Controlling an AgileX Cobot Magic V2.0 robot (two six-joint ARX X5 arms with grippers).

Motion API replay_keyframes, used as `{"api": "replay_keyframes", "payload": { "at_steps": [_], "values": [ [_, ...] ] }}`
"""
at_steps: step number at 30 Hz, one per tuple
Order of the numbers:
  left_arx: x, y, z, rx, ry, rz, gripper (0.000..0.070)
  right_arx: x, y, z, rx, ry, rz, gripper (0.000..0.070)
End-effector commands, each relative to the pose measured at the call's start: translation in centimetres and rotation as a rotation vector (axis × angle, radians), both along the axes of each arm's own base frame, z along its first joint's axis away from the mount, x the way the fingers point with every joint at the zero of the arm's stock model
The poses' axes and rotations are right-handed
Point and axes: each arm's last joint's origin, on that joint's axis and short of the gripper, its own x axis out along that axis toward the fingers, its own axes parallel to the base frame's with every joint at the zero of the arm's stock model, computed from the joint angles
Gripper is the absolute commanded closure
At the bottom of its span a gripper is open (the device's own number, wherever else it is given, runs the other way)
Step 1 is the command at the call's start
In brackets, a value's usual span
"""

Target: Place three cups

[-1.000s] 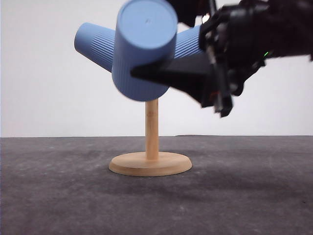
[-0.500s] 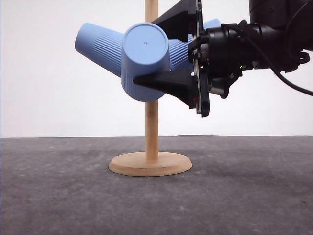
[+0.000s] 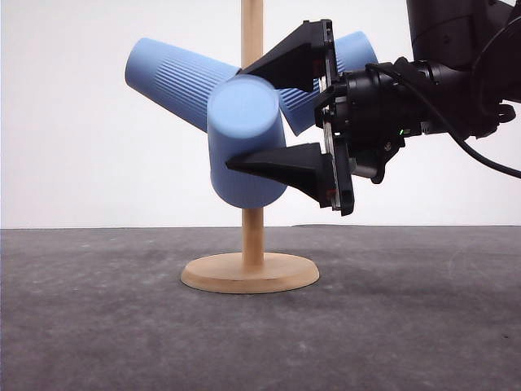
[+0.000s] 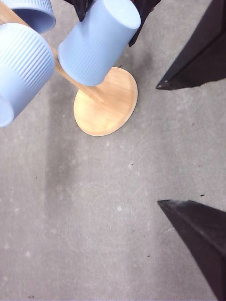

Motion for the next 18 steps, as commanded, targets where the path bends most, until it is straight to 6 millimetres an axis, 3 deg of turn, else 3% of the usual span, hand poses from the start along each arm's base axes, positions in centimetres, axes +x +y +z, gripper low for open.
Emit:
{"api": "replay_keyframes", "payload": {
  "at_steps": [1,5,13,18],
  "values": [
    [0.1,0.0,0.2,-0.002,-0.013,0.001,0.026,0.1,0.0,0.2,0.01,-0.009,0.001,0.0119],
    [0.1,0.0,0.2,-0.002,-0.013,0.001,0.026,-0.1,0.0,0.2,0.013,-0.011,0.04,0.0067],
    [0.1,0.0,0.2,-0.006,-0.012,0.004,0.026,-1.3,0.3,0.1,0.021,-0.024,0.083,0.0067],
    [0.1,0.0,0.2,-0.015,-0.008,0.01,0.026,-3.3,-0.7,-0.4,0.013,-0.012,0.084,0.0067]
  ]
}}
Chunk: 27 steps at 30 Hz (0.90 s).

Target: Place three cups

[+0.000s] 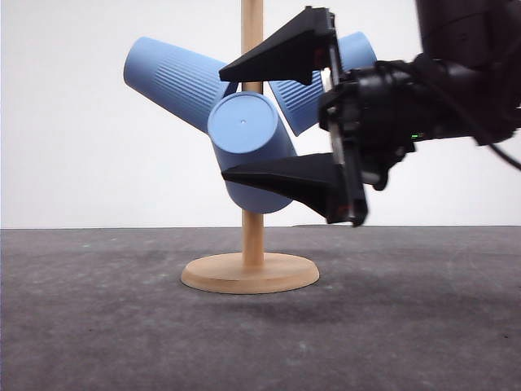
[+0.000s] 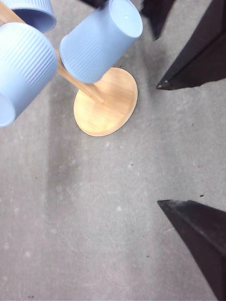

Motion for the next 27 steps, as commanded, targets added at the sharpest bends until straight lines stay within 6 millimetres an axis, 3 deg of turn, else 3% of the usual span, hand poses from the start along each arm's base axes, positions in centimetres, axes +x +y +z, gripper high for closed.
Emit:
{"api": "replay_keyframes", "payload": {
  "at_steps": [1,4,8,10,16,22,27],
  "values": [
    [0.1,0.0,0.2,-0.012,-0.009,0.008,0.026,-1.1,-0.5,0.3,0.014,-0.021,-0.001,0.0067],
    [0.1,0.0,0.2,-0.015,-0.008,0.01,0.026,-2.6,-1.5,0.6,0.036,-0.059,-0.011,0.0079],
    [0.1,0.0,0.2,-0.016,-0.007,0.011,0.0262,-4.6,-2.9,1.1,0.051,-0.174,-0.031,0.0203],
    [0.1,0.0,0.2,-0.02,-0.004,0.014,0.0263,-5.0,-3.5,1.1,0.028,-0.251,-0.046,0.0224],
    [0.1,0.0,0.2,-0.036,0.003,0.026,0.0264,-4.6,-6.2,0.1,-0.216,-0.535,-0.173,0.0222],
    [0.2,-0.1,0.2,-0.055,0.008,0.038,0.0264,-3.5,-10.5,-1.2,-0.435,-0.68,-0.285,0.0221],
    [0.2,-0.1,0.2,-0.058,0.014,0.041,0.0263,-2.4,-13.6,-0.7,-0.565,-0.782,-0.376,0.0221]
  ]
}}
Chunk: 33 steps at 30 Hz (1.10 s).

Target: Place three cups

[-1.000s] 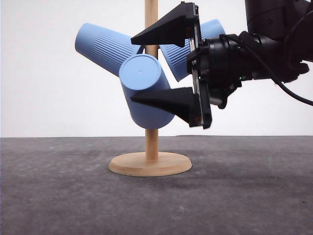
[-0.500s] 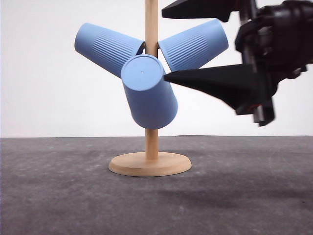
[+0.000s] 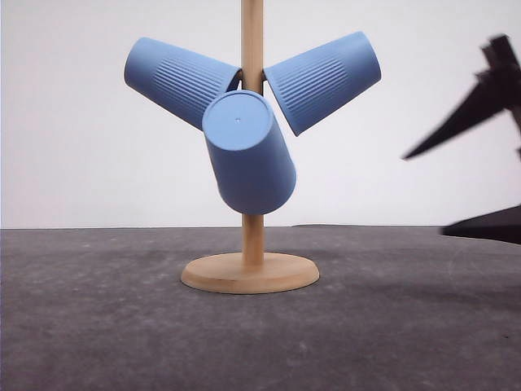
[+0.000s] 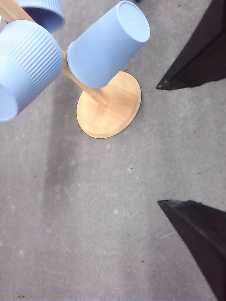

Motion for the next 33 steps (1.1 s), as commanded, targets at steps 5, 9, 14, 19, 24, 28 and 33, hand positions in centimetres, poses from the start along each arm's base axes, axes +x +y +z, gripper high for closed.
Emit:
{"api": "replay_keyframes", "payload": {
  "at_steps": [5,9,14,19,24,28,33],
  "values": [
    [0.6,-0.2,0.0,-0.015,0.024,0.016,0.0263,2.2,-2.1,3.2,-0.31,-0.255,0.004,0.0221],
    [1.2,-0.3,-0.3,-0.01,0.051,0.018,0.0263,3.3,-2.4,6.2,-0.635,-0.284,0.009,0.0222],
    [1.9,-0.6,-0.6,0.012,0.08,0.009,0.0262,3.4,-1.8,9.3,-0.864,-0.219,0.01,0.0222],
    [2.5,-0.7,-1.0,0.036,0.118,0.0,0.0259,1.7,-1.4,10.1,-0.883,-0.141,0.046,0.0222],
    [2.4,-0.7,-1.3,0.062,0.145,-0.016,0.0272,0.0,-1.3,10.2,-0.875,-0.069,0.087,0.0226],
    [2.3,-0.7,-1.3,0.055,0.147,-0.022,0.07,-0.4,-1.3,10.5,-0.879,-0.08,0.087,0.0652],
    [2.3,-0.7,-1.2,0.053,0.142,-0.02,0.07,-0.4,-1.1,10.5,-0.83,-0.097,0.114,0.0685]
  ]
}}
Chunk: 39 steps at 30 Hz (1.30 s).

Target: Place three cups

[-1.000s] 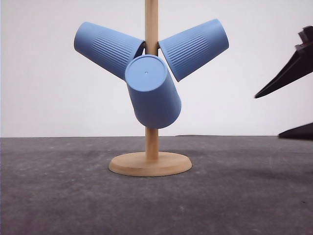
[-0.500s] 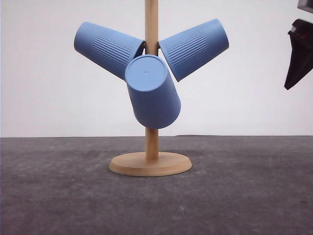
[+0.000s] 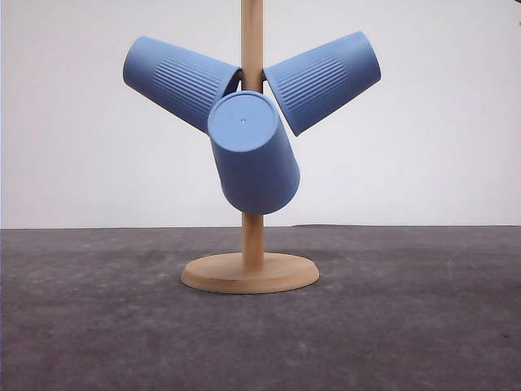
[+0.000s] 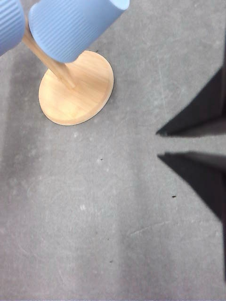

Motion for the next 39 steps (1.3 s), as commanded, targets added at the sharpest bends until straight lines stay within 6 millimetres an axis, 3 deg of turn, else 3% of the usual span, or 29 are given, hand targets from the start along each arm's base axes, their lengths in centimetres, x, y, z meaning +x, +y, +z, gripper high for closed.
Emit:
{"api": "replay_keyframes", "payload": {
  "at_steps": [1,13,16,19,27,33,39],
  "values": [
    [0.1,-0.1,0.3,0.0,-0.016,-0.008,0.07,0.2,0.1,0.3,0.006,-0.016,0.014,0.0685],
    [0.2,-0.1,0.3,0.0,-0.016,-0.007,0.07,0.2,0.1,0.3,0.006,-0.017,0.013,0.0685],
    [0.2,0.2,-0.1,0.069,-0.08,-0.053,0.07,0.2,0.1,0.3,0.005,-0.017,0.013,0.0685],
    [0.0,0.9,-1.9,0.099,-0.204,-0.034,0.07,0.2,0.1,0.3,0.006,-0.017,0.013,0.0685],
    [-0.8,2.8,-9.2,0.114,-0.625,0.129,0.07,0.2,0.1,0.3,0.006,-0.017,0.013,0.0685],
    [-1.9,3.0,-13.5,0.12,-0.681,0.157,0.07,0.2,0.1,0.3,0.005,-0.017,0.013,0.0685],
    [-2.3,3.2,-15.8,0.131,-0.719,0.193,0.07,0.2,0.1,0.3,0.006,-0.017,0.013,0.0685]
  ]
}}
